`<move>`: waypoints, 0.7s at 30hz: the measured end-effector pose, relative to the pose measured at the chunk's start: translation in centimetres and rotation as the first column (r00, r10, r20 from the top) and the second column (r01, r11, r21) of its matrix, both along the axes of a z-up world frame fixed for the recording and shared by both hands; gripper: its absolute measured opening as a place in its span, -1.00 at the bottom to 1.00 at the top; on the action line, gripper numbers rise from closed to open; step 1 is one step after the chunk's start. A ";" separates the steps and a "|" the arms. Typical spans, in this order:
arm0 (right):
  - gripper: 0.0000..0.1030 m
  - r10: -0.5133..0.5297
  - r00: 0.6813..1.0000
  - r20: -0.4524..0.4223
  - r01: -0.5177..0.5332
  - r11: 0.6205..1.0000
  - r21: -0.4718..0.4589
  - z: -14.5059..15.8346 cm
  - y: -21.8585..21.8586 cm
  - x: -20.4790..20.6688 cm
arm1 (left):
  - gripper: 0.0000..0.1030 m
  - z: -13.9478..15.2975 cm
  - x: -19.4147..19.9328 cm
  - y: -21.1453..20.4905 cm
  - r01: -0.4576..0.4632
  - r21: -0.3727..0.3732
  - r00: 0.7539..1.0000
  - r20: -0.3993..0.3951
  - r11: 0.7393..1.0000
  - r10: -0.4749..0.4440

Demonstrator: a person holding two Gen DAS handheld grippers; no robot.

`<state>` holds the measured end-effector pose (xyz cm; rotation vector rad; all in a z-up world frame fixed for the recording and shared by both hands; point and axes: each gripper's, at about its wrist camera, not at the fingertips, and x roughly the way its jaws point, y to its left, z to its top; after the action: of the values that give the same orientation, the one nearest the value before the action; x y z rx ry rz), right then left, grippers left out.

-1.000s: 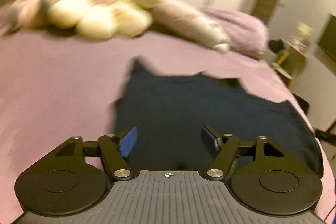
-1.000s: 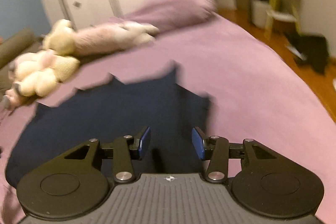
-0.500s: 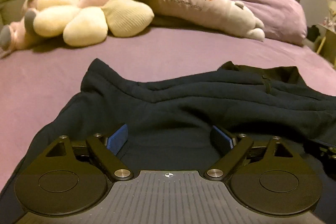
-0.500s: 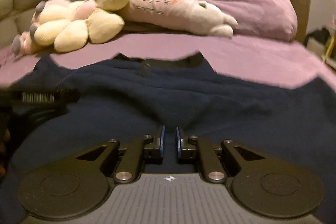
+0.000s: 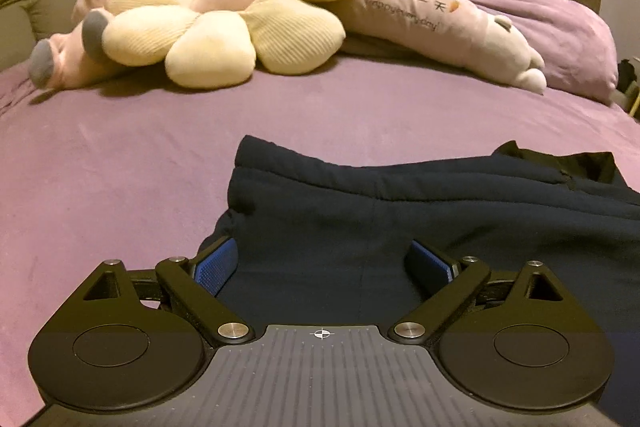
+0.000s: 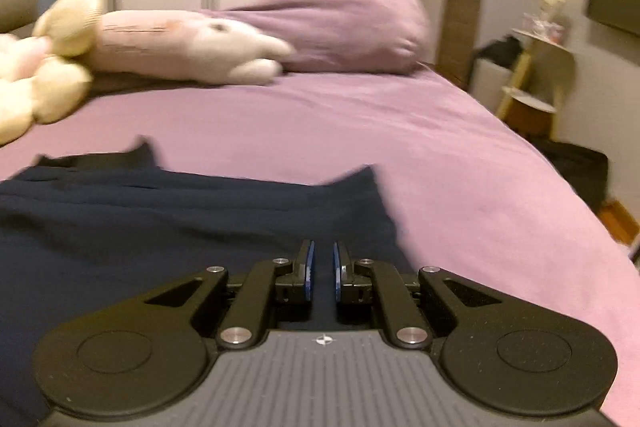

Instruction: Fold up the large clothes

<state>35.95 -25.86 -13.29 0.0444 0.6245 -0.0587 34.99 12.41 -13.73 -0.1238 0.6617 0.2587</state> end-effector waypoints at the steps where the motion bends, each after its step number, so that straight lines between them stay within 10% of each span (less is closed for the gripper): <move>1: -0.85 -0.009 1.000 0.005 0.009 0.999 0.042 -0.5 -0.7 -0.2 | 0.90 -0.1 0.0 -0.1 0.000 0.004 1.000 0.000 1.000 0.000; 21: -0.84 -0.021 0.998 0.052 0.019 0.999 0.048 -1.5 -0.7 -0.2 | 0.93 0.5 -0.5 2.9 0.036 -0.184 0.999 -0.012 0.982 -0.039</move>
<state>35.74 -26.57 -14.82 0.0981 0.5730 -0.0616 34.53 15.28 -13.25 -0.2861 0.7021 0.1620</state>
